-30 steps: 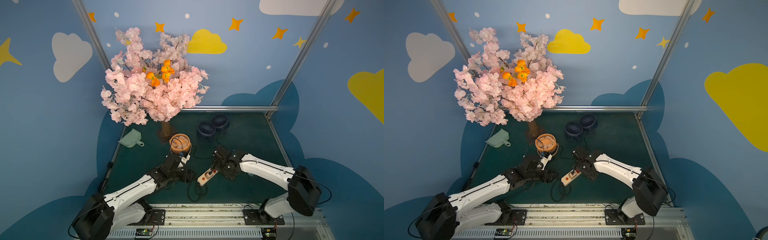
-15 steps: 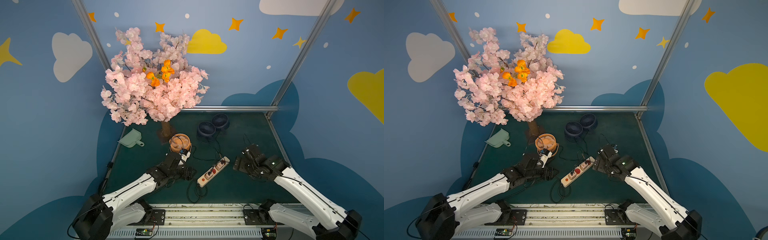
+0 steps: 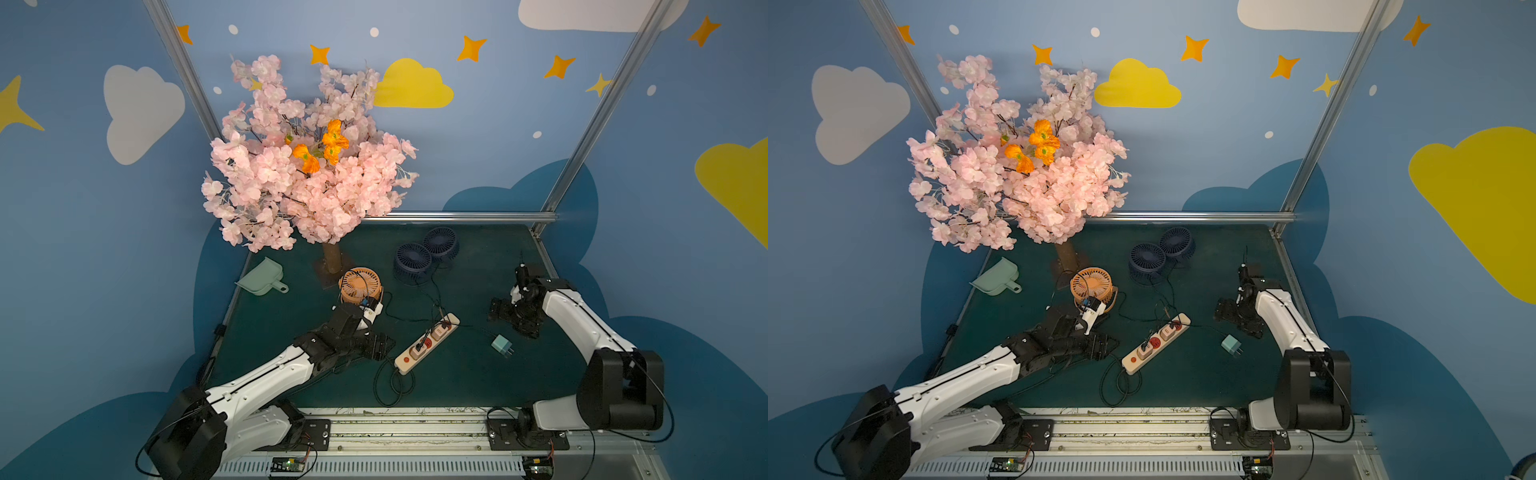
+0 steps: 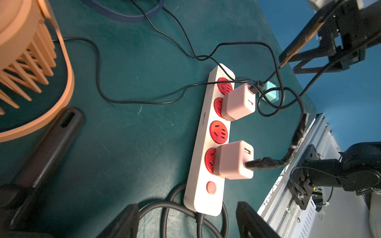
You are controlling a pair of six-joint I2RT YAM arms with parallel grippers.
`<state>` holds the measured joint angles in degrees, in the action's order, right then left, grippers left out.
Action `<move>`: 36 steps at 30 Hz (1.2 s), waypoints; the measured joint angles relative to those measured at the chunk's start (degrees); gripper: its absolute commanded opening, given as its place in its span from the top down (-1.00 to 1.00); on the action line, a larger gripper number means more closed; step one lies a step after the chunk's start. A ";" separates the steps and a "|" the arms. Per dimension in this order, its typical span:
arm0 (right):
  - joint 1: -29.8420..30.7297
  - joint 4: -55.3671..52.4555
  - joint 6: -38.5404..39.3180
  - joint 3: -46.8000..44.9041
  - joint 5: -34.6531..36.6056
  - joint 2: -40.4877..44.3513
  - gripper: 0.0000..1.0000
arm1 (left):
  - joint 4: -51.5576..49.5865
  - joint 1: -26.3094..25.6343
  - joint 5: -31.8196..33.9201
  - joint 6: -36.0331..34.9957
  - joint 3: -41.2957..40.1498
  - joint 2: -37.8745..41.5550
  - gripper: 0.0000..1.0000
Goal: Plug the desk fan into the power strip
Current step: Pick up the plug from the center of the board.
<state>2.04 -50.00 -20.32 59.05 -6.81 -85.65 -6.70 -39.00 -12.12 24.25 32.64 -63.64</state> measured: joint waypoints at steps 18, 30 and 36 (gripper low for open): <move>1.31 5.60 2.86 -9.60 -11.39 -4.39 -0.59 | -0.11 0.00 -0.04 0.59 -1.14 1.68 -0.56; 13.94 3.69 -2.34 -11.43 -4.87 0.72 -0.19 | 0.37 0.00 -0.31 1.27 -1.79 1.22 -0.56; 17.18 3.93 -2.16 -7.08 0.46 -5.01 0.13 | 0.48 0.00 -0.31 1.51 -1.79 1.18 -0.56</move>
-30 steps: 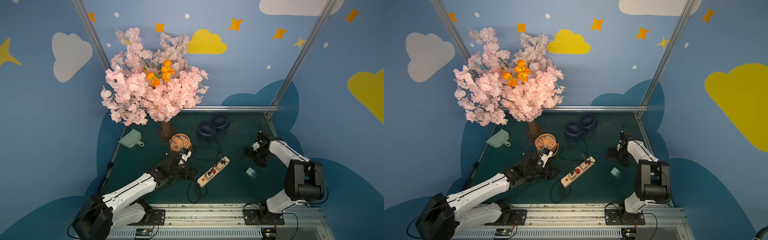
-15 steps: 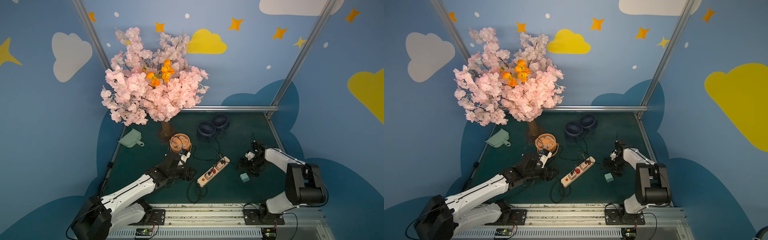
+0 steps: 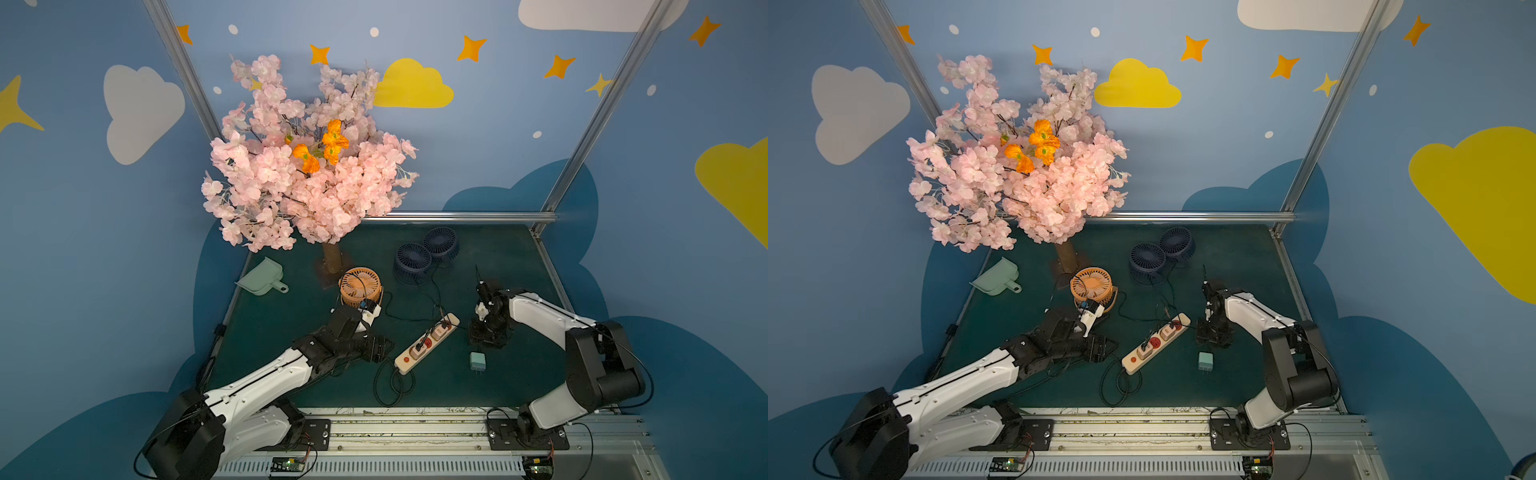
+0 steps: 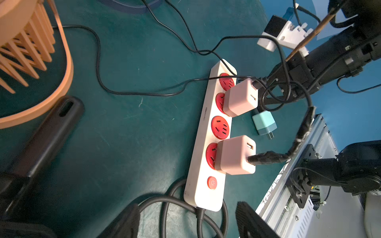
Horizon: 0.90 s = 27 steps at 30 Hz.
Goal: Plug the desk fan into the power strip
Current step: Pick up the plug from the center of the board.
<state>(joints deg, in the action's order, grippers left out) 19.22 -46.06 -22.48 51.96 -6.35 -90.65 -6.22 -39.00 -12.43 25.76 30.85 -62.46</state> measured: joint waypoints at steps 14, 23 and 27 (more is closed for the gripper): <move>2.45 0.42 -1.22 0.68 4.17 -3.32 1.00 | -1.64 -4.81 1.88 1.05 3.06 3.39 -0.45; 4.39 1.29 -5.62 -0.76 0.28 14.16 1.00 | 4.22 -18.29 1.66 2.62 16.59 -5.22 -0.46; 6.10 1.25 -7.02 0.57 -3.37 20.87 1.00 | 6.71 -18.91 -0.90 3.08 19.54 -11.15 -0.50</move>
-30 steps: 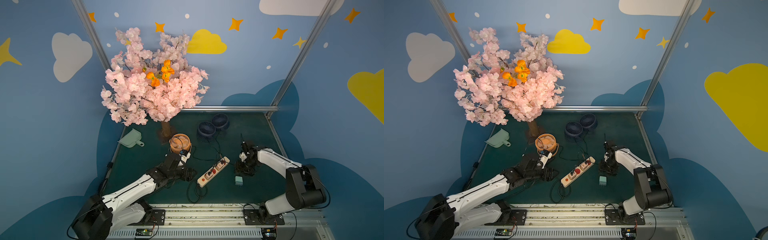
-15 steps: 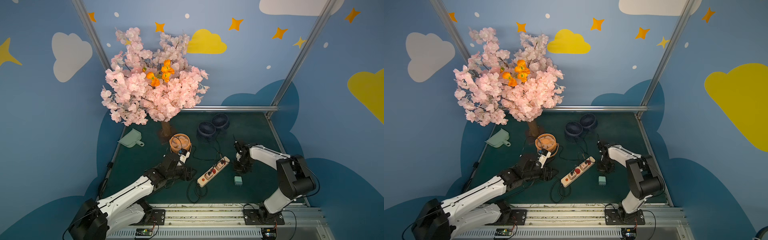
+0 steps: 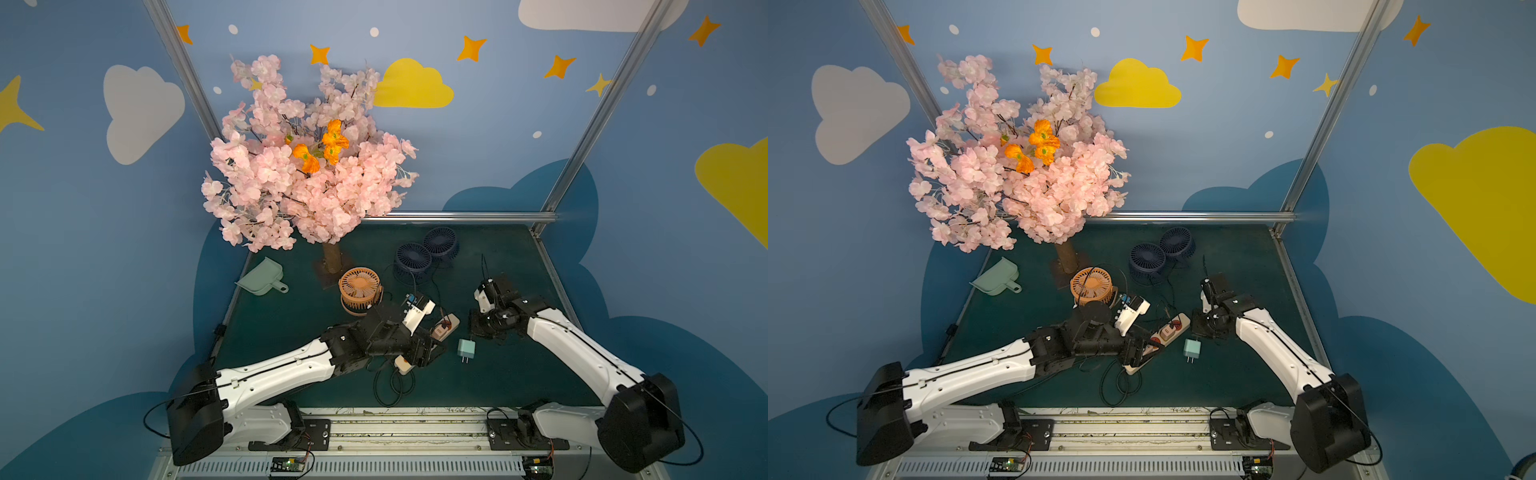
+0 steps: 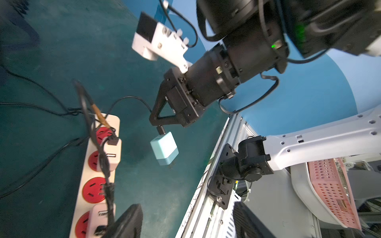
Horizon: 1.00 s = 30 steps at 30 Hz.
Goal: Plug the desk fan into the power strip
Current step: Pick up the plug from the center of the board.
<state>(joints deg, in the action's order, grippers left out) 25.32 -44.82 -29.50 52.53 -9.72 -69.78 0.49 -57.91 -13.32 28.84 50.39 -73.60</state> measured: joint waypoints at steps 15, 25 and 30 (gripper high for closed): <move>1.60 -1.57 1.27 6.16 -18.82 8.41 1.00 | 0.87 1.09 -2.73 1.90 3.56 -7.93 -0.36; 1.88 -0.68 2.62 6.19 -22.40 9.92 1.00 | 2.75 2.45 -7.28 3.32 4.92 -7.96 0.54; 1.75 -0.48 2.16 6.12 -24.37 10.43 -0.02 | 4.33 3.87 -10.95 3.04 2.97 -6.73 0.95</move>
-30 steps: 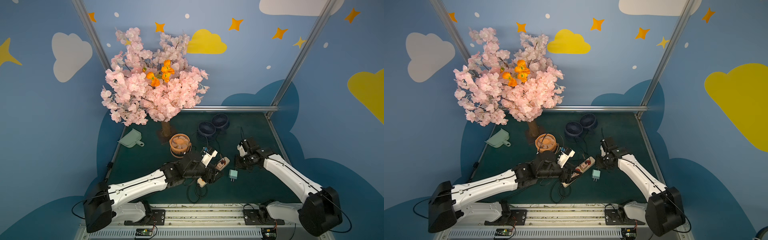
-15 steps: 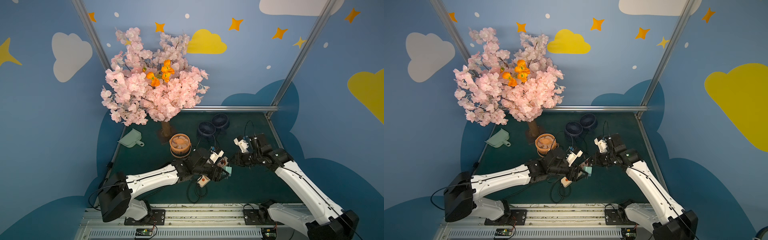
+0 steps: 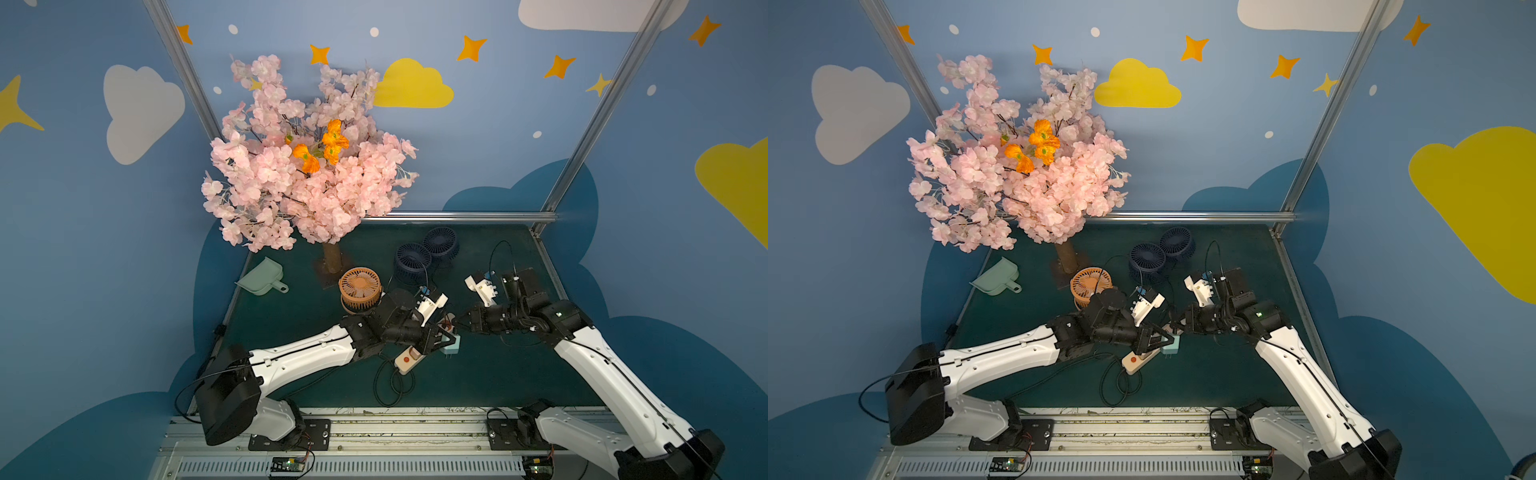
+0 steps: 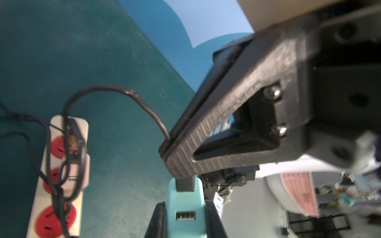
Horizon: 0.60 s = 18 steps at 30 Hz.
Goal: Plug the desk fan into the power strip
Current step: Pick up the plug from the center of the board.
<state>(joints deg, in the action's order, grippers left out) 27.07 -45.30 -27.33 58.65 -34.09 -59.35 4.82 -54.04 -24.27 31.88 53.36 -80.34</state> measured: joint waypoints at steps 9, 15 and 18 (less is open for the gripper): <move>-0.44 7.45 0.22 -4.44 -15.61 4.13 -0.52 | 3.21 9.49 -18.01 0.92 -3.52 4.94 0.95; 0.55 10.84 -0.17 -6.84 -22.27 4.92 -0.42 | 9.42 12.20 -30.29 4.59 -3.52 4.98 0.95; 1.46 13.27 -1.64 -8.07 -24.57 5.14 -0.24 | 12.11 12.48 -34.05 6.56 -3.50 4.94 0.95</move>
<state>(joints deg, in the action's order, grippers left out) 28.53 -32.03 -28.97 50.59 -58.65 -54.22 16.93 -41.56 -58.33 38.44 49.87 -75.40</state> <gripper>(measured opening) 0.672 0.277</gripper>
